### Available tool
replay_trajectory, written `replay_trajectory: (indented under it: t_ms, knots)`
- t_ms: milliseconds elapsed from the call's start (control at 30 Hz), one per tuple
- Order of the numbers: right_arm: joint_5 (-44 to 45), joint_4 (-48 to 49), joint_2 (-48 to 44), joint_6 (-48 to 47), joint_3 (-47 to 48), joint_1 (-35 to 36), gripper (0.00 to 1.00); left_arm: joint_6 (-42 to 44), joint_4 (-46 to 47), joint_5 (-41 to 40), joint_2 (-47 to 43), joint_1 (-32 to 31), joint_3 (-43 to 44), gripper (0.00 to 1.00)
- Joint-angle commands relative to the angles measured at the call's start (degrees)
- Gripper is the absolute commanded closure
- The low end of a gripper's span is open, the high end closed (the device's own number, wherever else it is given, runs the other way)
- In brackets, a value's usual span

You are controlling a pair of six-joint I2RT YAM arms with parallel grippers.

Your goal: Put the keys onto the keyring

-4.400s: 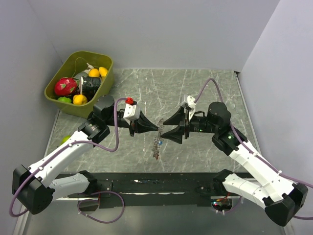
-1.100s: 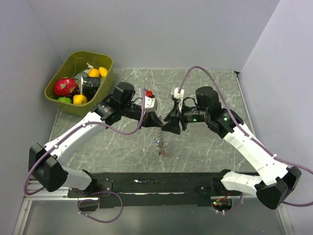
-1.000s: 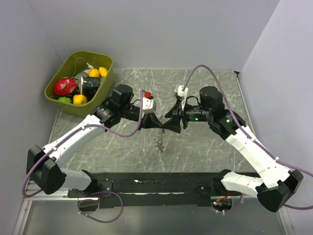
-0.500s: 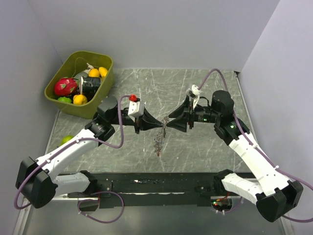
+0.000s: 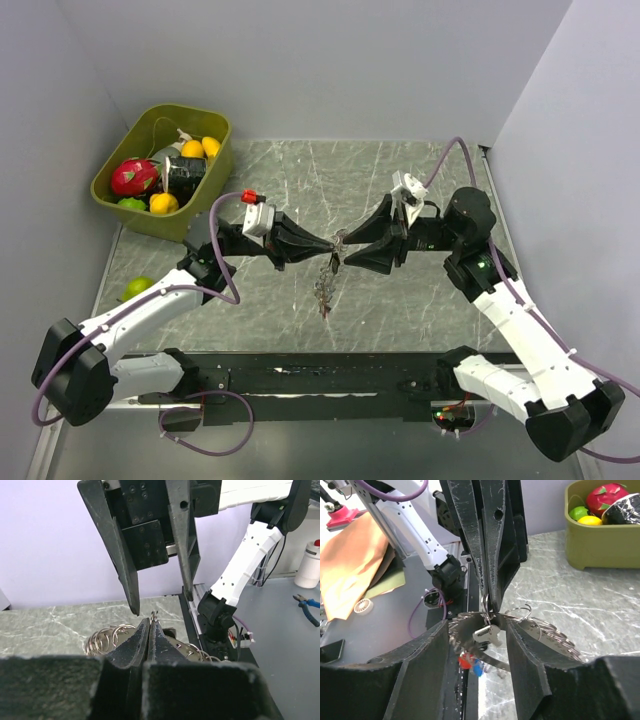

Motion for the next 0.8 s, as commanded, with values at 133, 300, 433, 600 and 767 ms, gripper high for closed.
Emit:
replay_trajectory:
  t_ms: [133,300,433,600,767]
  knots:
    - [-0.31,6.38,0.76,3.22,-0.72,-0.06,0.5,-2.32,5.42,0.46,0.6,-0.19,2.12,0.99]
    - [0.04,7.97,1.98,4.45,-0.55,0.73,0.55,-2.06,4.72,-0.07,0.69,-0.19,2.29,0.99]
    - [0.39,6.47,3.57,3.58,0.51,2.05,0.6,-2.15,4.72,-0.33,0.87,-0.19,2.56,0.99]
    - [1.88,4.8,4.19,2.61,1.12,3.02,0.63,-2.06,4.19,-0.33,0.96,-0.19,2.91,0.99]
    - [3.46,4.01,4.8,2.61,1.74,3.02,0.92,-1.88,3.14,0.54,1.4,-0.19,3.7,0.99]
